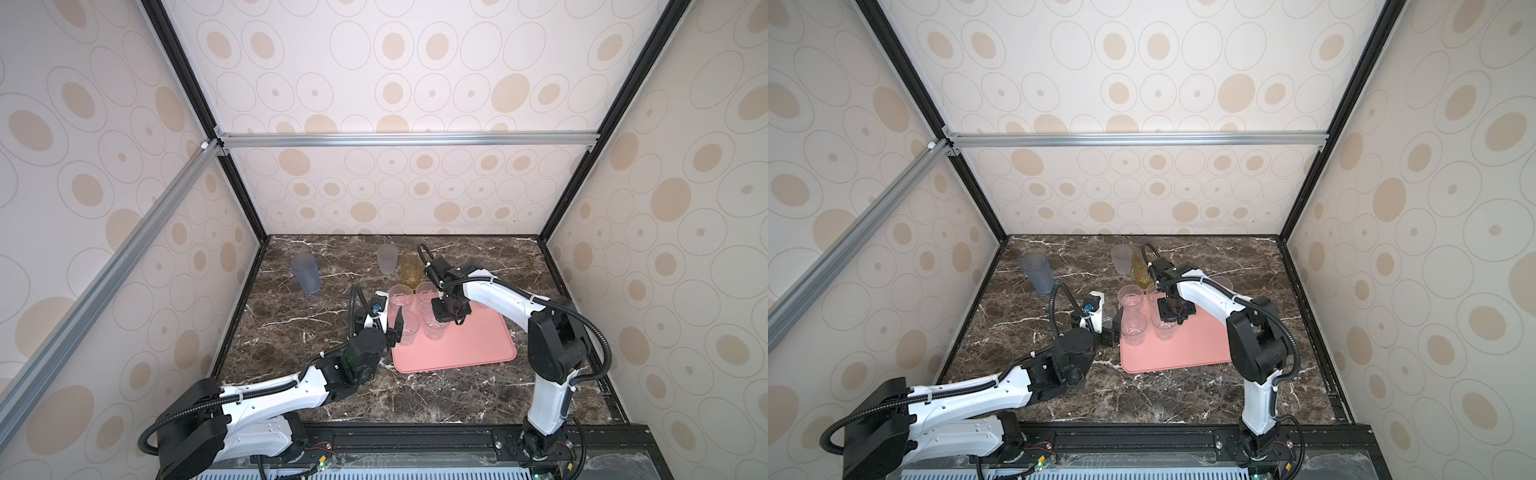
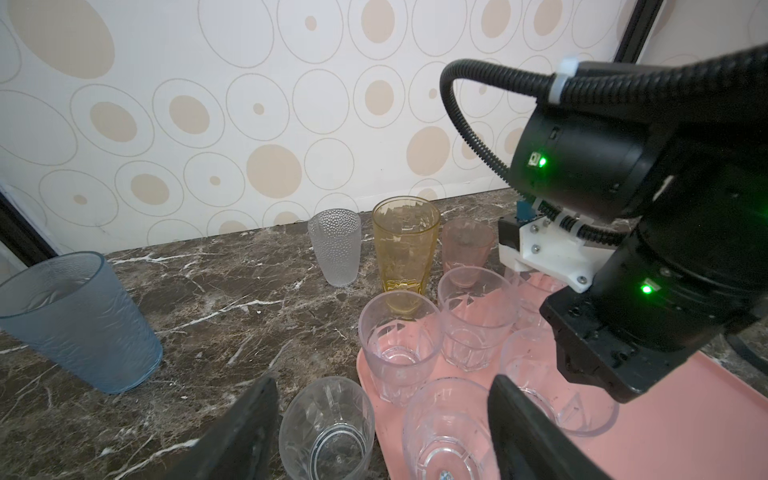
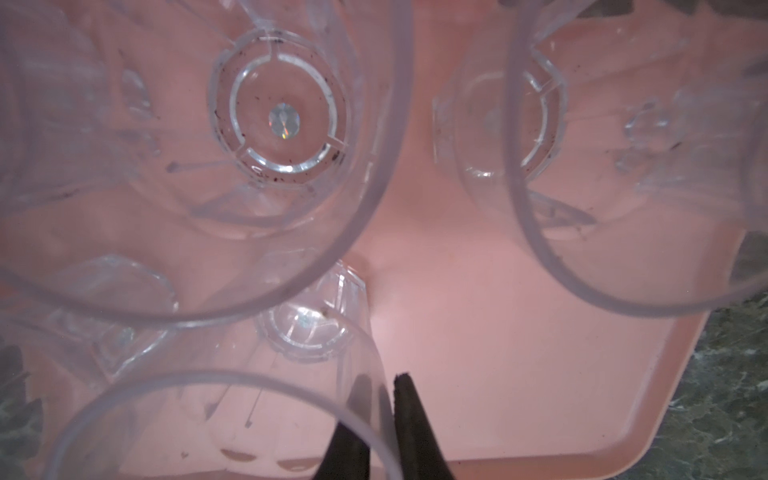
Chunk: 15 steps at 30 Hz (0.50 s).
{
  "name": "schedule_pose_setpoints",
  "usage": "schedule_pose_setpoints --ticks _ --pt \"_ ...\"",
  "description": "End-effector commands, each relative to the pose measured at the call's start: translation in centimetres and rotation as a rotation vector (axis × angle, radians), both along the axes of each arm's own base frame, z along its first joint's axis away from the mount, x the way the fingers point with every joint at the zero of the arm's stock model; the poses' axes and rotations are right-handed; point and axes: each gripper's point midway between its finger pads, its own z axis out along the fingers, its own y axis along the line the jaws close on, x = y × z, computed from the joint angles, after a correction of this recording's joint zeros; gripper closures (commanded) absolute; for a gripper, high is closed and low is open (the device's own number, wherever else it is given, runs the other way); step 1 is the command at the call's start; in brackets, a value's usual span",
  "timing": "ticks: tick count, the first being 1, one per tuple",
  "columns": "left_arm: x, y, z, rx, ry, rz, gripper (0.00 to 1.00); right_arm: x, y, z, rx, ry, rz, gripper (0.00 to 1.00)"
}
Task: Place the glasses into the tray
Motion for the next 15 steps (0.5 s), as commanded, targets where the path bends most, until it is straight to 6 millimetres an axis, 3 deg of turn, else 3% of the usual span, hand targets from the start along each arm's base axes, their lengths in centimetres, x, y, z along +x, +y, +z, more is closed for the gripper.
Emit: schedule_pose_setpoints --ticks 1,5,11,15 --pt "0.6 0.0 0.7 0.05 0.017 0.009 0.21 -0.1 0.2 1.6 0.012 -0.001 0.01 0.74" --pt "1.5 0.1 0.4 0.035 0.108 -0.044 0.22 -0.1 0.7 4.5 0.07 -0.028 0.023 0.64" --pt "4.2 2.1 1.7 -0.024 0.219 -0.061 0.26 0.9 -0.1 9.8 0.135 -0.137 -0.007 0.64" --pt "6.4 2.9 2.7 -0.08 0.255 -0.093 0.32 1.3 -0.1 11.0 0.178 -0.191 -0.038 0.63"
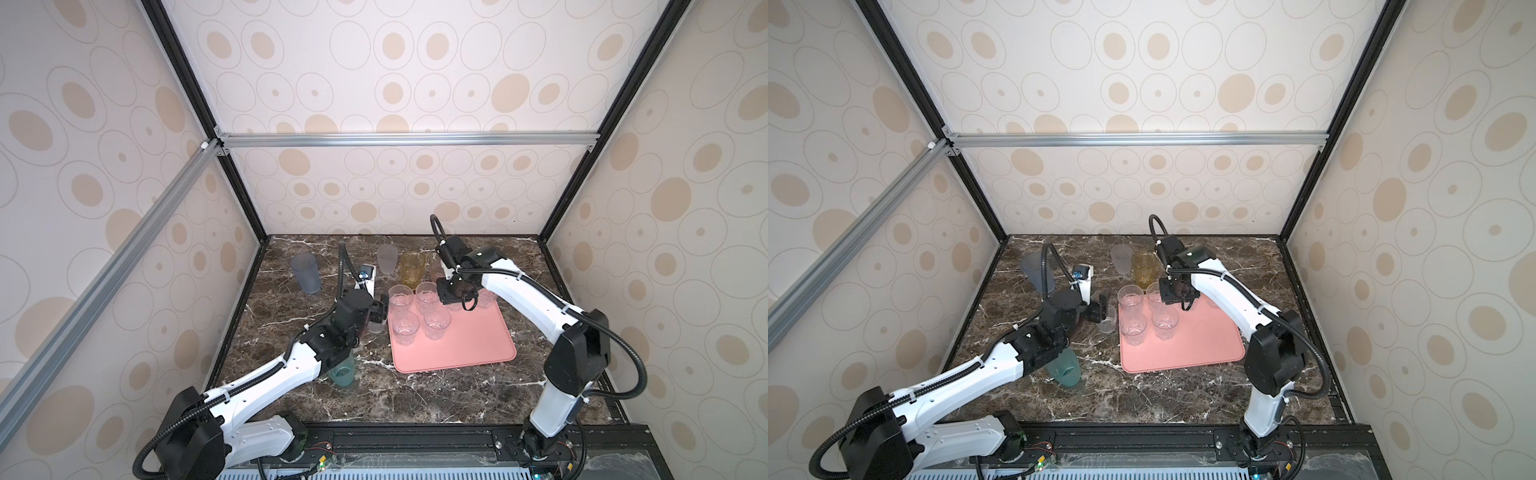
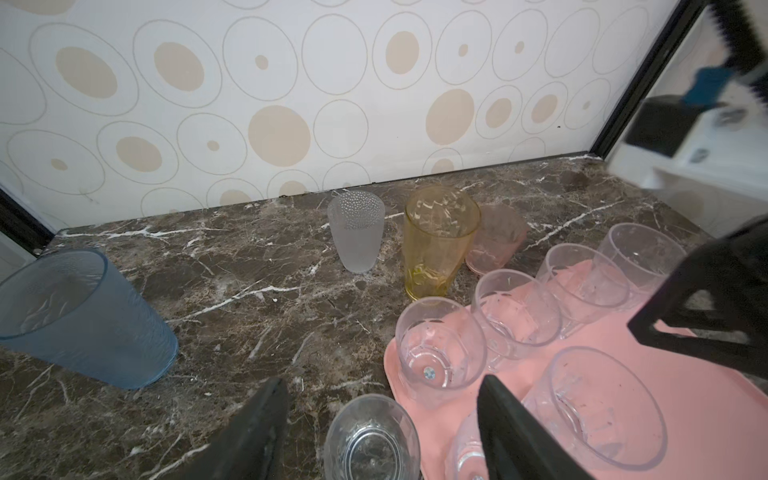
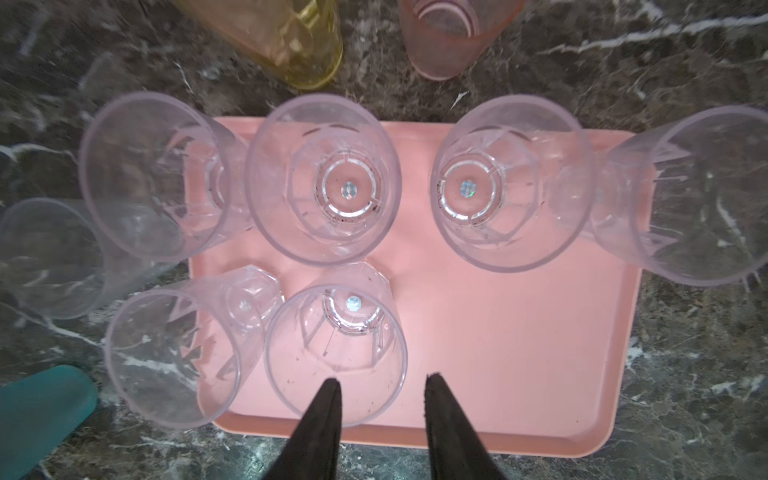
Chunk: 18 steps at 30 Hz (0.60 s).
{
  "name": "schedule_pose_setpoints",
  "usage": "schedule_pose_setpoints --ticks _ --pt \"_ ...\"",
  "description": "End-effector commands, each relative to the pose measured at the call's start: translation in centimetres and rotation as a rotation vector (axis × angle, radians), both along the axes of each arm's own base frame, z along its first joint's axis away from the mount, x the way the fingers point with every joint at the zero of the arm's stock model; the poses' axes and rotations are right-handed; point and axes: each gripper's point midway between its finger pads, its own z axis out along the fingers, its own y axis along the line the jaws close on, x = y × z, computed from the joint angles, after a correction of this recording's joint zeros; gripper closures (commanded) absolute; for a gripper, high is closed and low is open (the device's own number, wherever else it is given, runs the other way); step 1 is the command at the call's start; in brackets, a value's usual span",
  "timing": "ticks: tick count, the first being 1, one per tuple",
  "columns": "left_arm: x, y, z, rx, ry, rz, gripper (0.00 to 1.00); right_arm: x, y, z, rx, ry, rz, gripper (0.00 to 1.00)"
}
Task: Place the glasses into the tray
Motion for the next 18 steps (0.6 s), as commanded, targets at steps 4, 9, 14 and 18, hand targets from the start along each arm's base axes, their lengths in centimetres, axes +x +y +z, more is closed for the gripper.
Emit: schedule_pose_setpoints --ticks 4,9,14,18 --pt "3.3 -0.6 -0.2 -0.126 0.162 -0.121 0.37 -0.7 -0.6 0.4 0.02 0.0 -0.042 0.64" --pt "7.4 -0.4 -1.6 -0.16 0.269 -0.12 0.42 -1.1 -0.9 -0.1 0.021 0.008 -0.052 0.64" --pt "9.3 -0.6 -3.8 -0.113 0.328 -0.091 0.42 -1.5 -1.4 -0.8 0.012 0.015 -0.064 0.64" --pt "8.5 0.1 -5.3 -0.098 0.354 -0.068 0.41 -1.3 -2.1 -1.1 0.011 0.009 -0.081 0.64"
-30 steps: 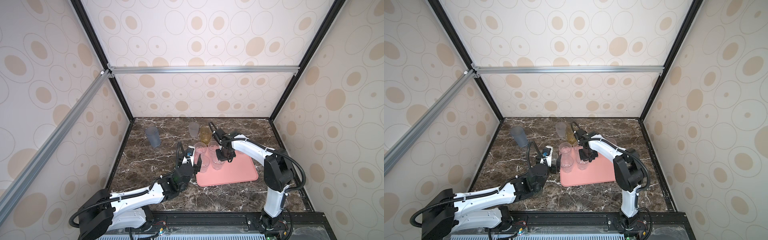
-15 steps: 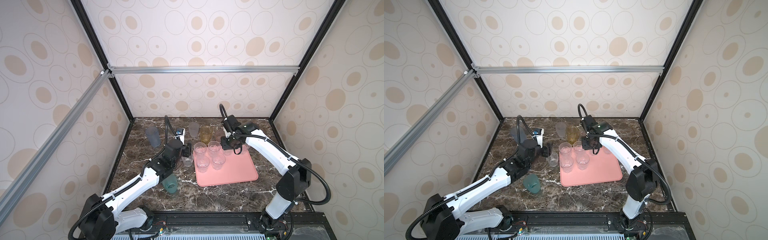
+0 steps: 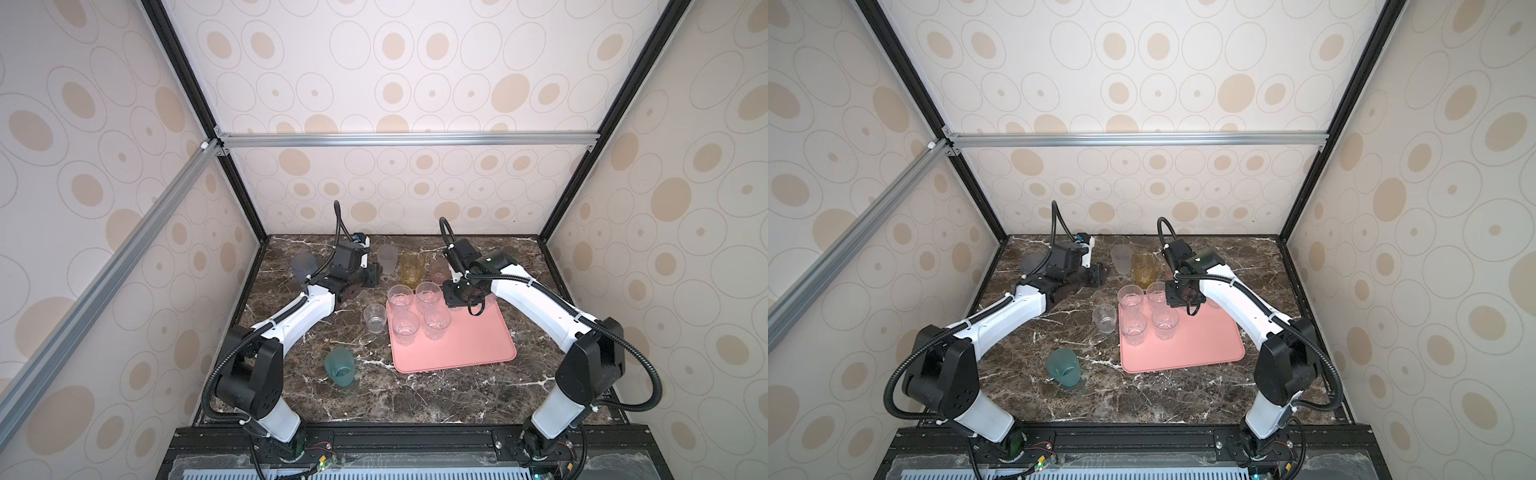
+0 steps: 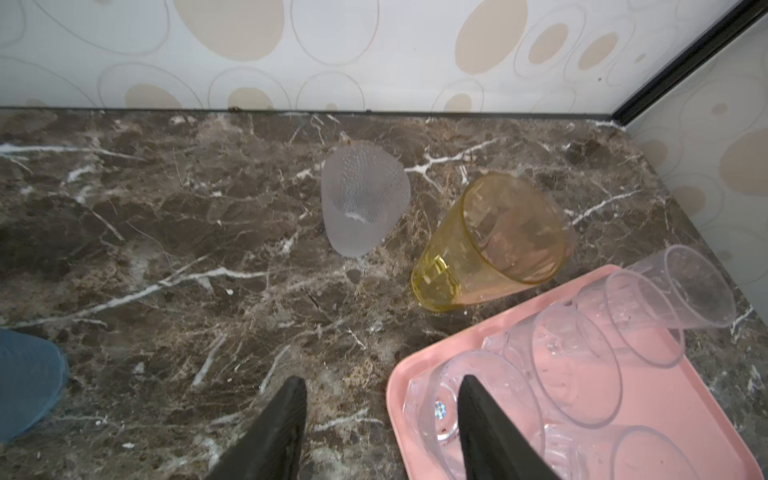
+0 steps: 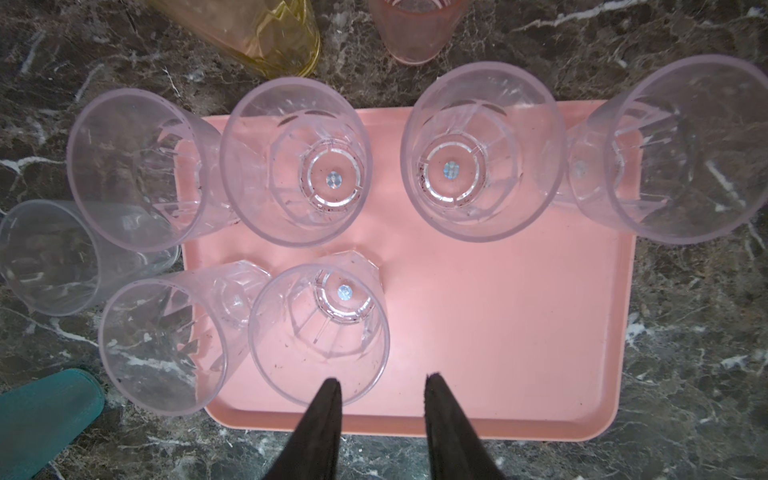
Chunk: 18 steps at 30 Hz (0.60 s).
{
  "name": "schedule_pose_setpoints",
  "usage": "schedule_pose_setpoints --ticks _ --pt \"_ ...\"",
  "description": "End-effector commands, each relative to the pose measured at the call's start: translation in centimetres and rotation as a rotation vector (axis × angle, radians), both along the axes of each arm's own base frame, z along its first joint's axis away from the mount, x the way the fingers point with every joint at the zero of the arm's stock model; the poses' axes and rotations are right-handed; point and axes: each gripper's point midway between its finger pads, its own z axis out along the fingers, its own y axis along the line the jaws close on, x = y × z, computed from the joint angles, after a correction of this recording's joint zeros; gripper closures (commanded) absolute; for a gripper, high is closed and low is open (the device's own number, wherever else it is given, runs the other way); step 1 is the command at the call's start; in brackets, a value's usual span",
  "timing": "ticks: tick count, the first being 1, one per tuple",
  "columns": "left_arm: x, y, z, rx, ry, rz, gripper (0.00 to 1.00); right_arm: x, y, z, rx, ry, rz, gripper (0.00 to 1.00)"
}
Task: Place the glasses into the tray
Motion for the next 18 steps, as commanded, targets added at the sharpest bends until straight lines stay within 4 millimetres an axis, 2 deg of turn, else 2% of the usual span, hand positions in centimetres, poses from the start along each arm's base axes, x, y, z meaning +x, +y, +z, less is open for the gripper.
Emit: schedule_pose_setpoints --ticks 1,5,9,14,18 --pt "-1.1 0.4 0.1 -0.005 0.021 0.006 0.41 0.3 -0.8 0.9 0.013 -0.033 -0.031 0.64" --pt "-2.9 1.7 -1.1 0.024 0.046 0.024 0.39 1.8 -1.0 1.5 0.032 -0.05 -0.045 0.64" --pt "-5.1 2.2 -2.6 0.025 0.094 0.015 0.39 2.9 -0.1 1.9 0.063 -0.055 -0.041 0.64" --pt "-7.9 3.0 -3.7 0.024 0.137 0.008 0.4 3.4 1.1 1.4 0.121 -0.04 -0.048 0.64" --pt "-8.9 3.1 -4.4 0.017 0.154 -0.002 0.41 3.4 1.1 0.8 0.121 -0.034 -0.056 0.64"
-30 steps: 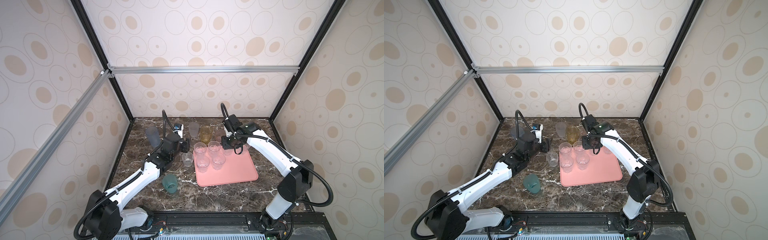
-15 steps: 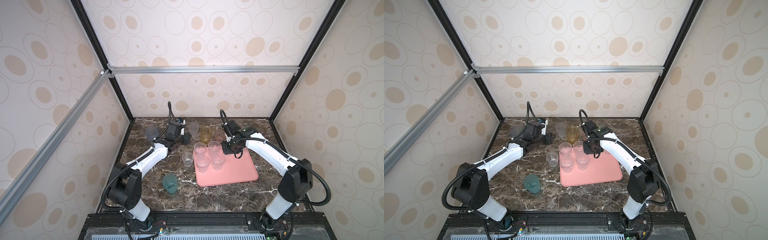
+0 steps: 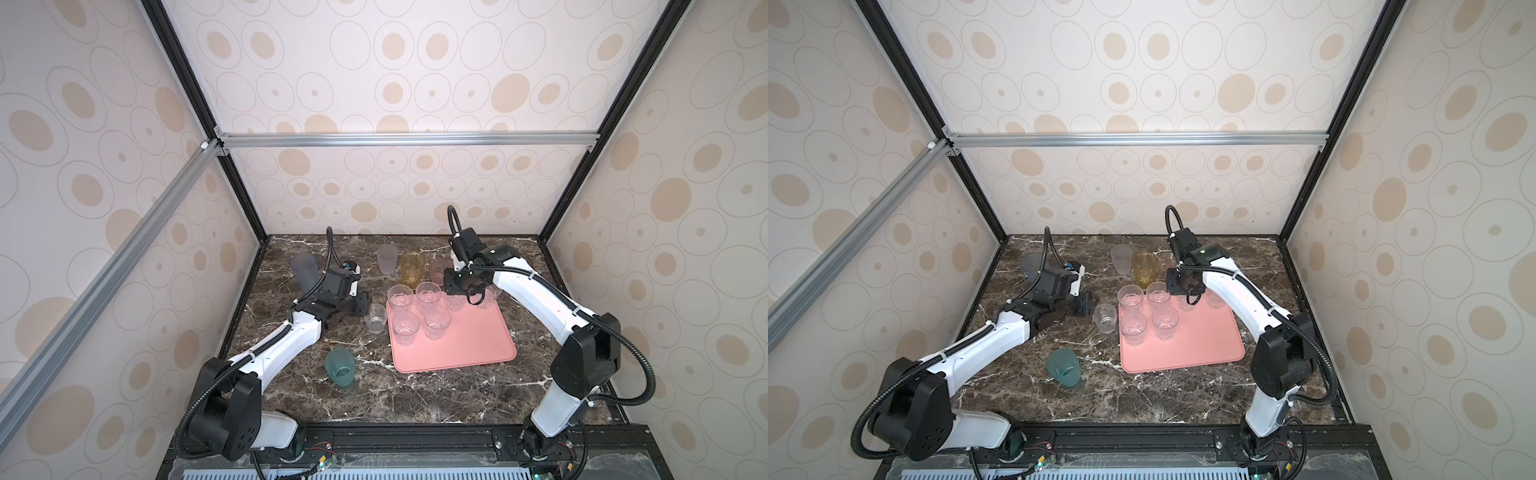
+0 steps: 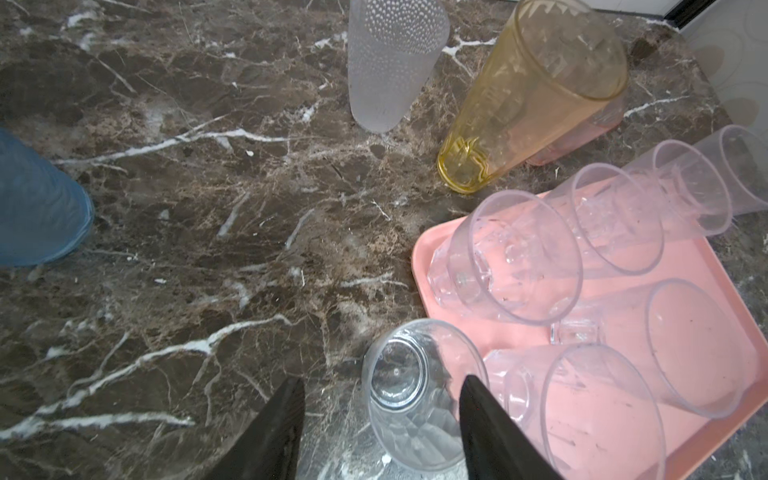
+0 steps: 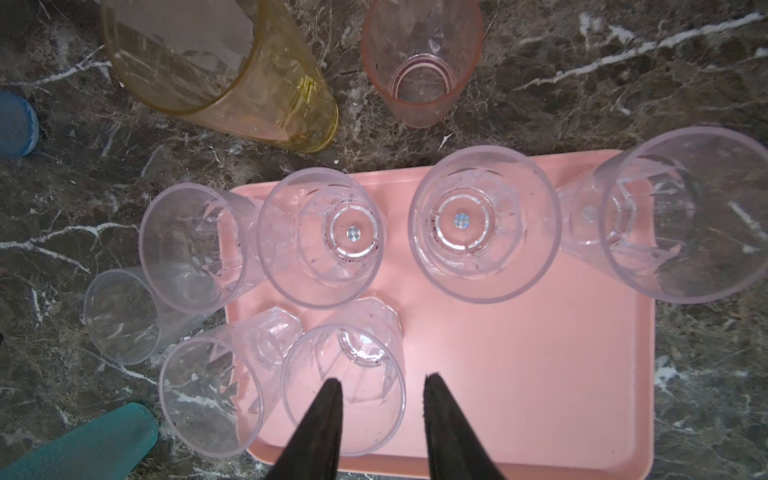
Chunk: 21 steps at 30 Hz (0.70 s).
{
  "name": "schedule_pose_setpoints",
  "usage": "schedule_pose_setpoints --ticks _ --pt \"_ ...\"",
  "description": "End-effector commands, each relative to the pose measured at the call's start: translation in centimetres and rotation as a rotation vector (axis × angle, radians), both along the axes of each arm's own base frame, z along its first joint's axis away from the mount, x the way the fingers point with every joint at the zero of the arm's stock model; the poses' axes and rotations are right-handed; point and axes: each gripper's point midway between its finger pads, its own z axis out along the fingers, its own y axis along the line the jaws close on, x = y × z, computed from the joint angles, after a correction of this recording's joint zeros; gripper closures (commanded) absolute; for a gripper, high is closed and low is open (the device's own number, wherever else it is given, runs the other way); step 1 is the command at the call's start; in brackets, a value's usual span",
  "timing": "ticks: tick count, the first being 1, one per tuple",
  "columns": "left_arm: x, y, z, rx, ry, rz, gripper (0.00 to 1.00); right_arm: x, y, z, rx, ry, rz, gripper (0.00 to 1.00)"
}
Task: Place the glasses into the tray
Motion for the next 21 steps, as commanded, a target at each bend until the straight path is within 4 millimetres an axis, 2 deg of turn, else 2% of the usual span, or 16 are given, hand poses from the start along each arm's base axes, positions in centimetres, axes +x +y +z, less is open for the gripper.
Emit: schedule_pose_setpoints --ticks 1,11,15,21 --pt "-0.9 -0.2 -0.4 -0.017 0.028 -0.006 0.42 -0.2 0.2 -0.7 0.01 0.021 -0.009 0.64" --pt "-0.6 -2.1 -2.2 -0.001 0.061 -0.052 0.47 -0.1 -0.3 -0.6 -0.019 0.008 -0.009 0.64" --pt "-0.7 -2.3 -2.8 0.031 0.069 -0.066 0.47 0.9 -0.3 0.2 -0.023 -0.015 -0.009 0.64" --pt "-1.1 -1.6 -4.6 0.092 0.096 -0.056 0.48 2.9 0.3 0.9 -0.018 -0.039 -0.003 0.64"
